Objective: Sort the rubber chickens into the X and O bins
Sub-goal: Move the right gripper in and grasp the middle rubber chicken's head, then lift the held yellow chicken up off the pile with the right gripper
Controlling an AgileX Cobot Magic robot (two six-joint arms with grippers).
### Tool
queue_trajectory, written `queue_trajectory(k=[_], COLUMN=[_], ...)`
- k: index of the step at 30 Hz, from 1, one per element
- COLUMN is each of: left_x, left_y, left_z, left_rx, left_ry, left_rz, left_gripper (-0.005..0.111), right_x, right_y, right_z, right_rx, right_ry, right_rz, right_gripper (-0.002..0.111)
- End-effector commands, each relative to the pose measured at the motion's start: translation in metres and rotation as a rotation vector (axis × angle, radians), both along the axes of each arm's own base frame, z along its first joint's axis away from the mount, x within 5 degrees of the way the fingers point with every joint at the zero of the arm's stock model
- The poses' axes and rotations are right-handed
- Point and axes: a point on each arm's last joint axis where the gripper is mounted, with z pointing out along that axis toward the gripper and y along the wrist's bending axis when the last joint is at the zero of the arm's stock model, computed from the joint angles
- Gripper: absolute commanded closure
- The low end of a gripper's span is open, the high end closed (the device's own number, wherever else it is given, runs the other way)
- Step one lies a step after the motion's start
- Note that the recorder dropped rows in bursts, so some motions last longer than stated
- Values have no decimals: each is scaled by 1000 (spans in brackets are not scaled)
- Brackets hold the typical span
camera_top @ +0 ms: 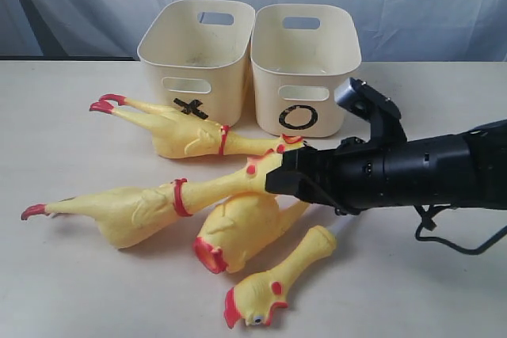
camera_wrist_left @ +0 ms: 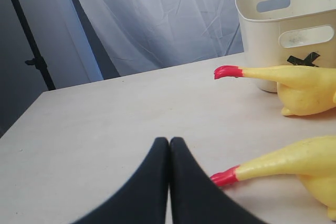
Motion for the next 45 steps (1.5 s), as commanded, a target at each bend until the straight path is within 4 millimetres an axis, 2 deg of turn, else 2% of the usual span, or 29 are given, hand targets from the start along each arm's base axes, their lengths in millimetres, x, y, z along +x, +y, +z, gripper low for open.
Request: queue_trajectory(k=[1, 9, 17, 24, 34, 38, 40, 45], left_x=[0, 0, 0, 0, 0, 0, 0, 0], left_y=[0, 0, 0, 0, 0, 0, 0, 0], left_z=[0, 0, 0, 0, 0, 0, 0, 0], left_rx=[-4, -4, -4, -4, -4, -4, -4, -4], left_ry=[-9, -9, -9, -9, -9, -9, -9, -9], left_rz=[-8, -8, -8, -8, -8, -8, -8, -8], left_gripper=[107, 107, 107, 107, 107, 107, 107, 107], right_x=[8, 17, 28, 32, 46, 48, 48, 48], right_y=[6, 5, 11, 8, 19, 20, 20, 20], right_z=[-5, -9, 4, -1, -15, -15, -15, -15], right_rx=[-4, -27, 1, -46, -34, -33, -34, -36], right_ry=[23, 51, 2, -4, 35, 33, 33, 32], right_rz=[-14, -79, -76, -118, -89, -89, -90, -92], right_gripper=[52, 51, 51, 51, 51, 52, 58, 86])
